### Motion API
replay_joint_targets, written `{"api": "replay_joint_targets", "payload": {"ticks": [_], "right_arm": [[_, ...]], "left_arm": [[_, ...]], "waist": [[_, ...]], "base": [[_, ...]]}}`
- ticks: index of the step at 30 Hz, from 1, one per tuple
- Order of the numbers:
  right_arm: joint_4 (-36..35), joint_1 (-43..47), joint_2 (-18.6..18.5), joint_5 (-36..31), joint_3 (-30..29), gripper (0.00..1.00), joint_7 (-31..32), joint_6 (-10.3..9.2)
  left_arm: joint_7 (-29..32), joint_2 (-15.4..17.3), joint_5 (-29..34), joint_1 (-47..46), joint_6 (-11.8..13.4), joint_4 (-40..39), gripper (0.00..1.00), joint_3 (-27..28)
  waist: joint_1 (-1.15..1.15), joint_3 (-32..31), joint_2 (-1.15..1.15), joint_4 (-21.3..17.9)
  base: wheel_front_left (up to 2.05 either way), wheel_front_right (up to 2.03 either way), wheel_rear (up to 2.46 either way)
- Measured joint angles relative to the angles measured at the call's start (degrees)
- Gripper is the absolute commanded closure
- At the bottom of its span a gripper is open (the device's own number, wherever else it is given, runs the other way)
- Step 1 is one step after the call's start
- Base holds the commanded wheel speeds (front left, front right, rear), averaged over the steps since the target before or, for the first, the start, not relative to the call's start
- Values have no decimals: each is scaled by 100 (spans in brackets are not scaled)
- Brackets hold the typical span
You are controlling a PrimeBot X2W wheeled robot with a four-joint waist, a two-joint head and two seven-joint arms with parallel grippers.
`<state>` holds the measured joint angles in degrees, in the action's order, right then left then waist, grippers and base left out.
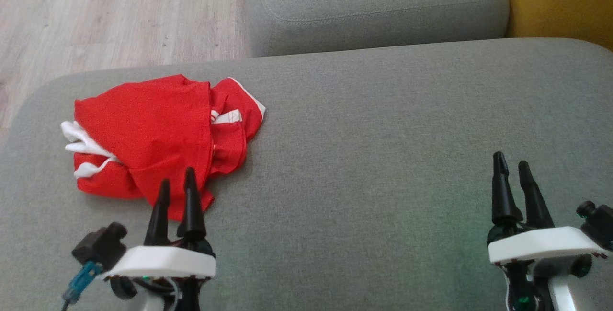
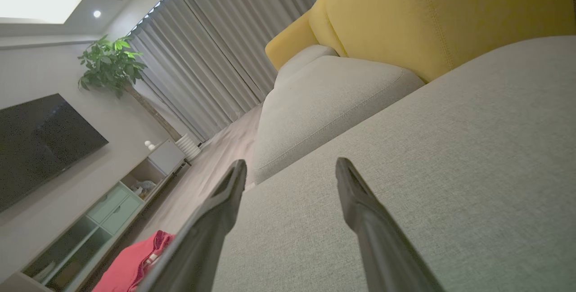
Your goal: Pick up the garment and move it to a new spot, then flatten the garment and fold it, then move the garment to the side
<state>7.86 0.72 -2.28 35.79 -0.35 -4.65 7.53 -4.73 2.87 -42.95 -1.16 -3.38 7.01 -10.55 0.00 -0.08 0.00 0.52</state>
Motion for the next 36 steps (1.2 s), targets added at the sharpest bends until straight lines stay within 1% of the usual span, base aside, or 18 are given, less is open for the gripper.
{"api": "replay_joint_targets", "payload": {"ticks": [1,7,13,14,17,20,21,25,31,36], "right_arm": [[0,0,0,0,0,0,0,0],[9,-1,0,-633,30,0,-92,0],[14,-1,0,-1204,48,0,-201,0],[14,-1,0,-1204,48,0,-201,0],[14,-1,-1,-1479,75,0,-253,0],[14,-1,-1,-1726,93,0,-310,0],[15,-1,-1,-1907,112,0,-326,0],[56,-2,-1,-2346,167,0,-392,0],[88,-2,-2,-2904,209,0,-500,0],[-49,-2,-3,-3274,270,0,-573,0]], "left_arm": [[0,0,0,0,0,0,0,0],[-97,113,606,-102,18,190,0,-311],[-196,219,1213,-208,207,394,0,-681],[-196,219,1213,-208,207,394,0,-681],[-246,256,1452,-277,294,433,0,-845],[-299,367,1723,-367,345,567,0,-1025],[-321,430,1913,-425,411,638,0,-1115],[-394,550,2330,-581,586,787,0,-1361],[-491,557,2639,-665,724,948,0,-1626],[-554,536,2638,-667,773,881,0,-1696]], "waist": [[0,0,0,0],[0,5,0,-12],[0,-8,0,11],[0,-8,0,11],[0,-20,0,22],[0,-24,0,41],[0,-31,0,53],[0,-52,0,79],[0,-83,0,105],[0,-91,0,93]], "base": [[0,0,0],[0,0,0],[0,0,0],[0,0,0],[0,0,0],[0,0,0],[0,0,0],[0,0,0],[0,0,0],[0,0,0]]}}
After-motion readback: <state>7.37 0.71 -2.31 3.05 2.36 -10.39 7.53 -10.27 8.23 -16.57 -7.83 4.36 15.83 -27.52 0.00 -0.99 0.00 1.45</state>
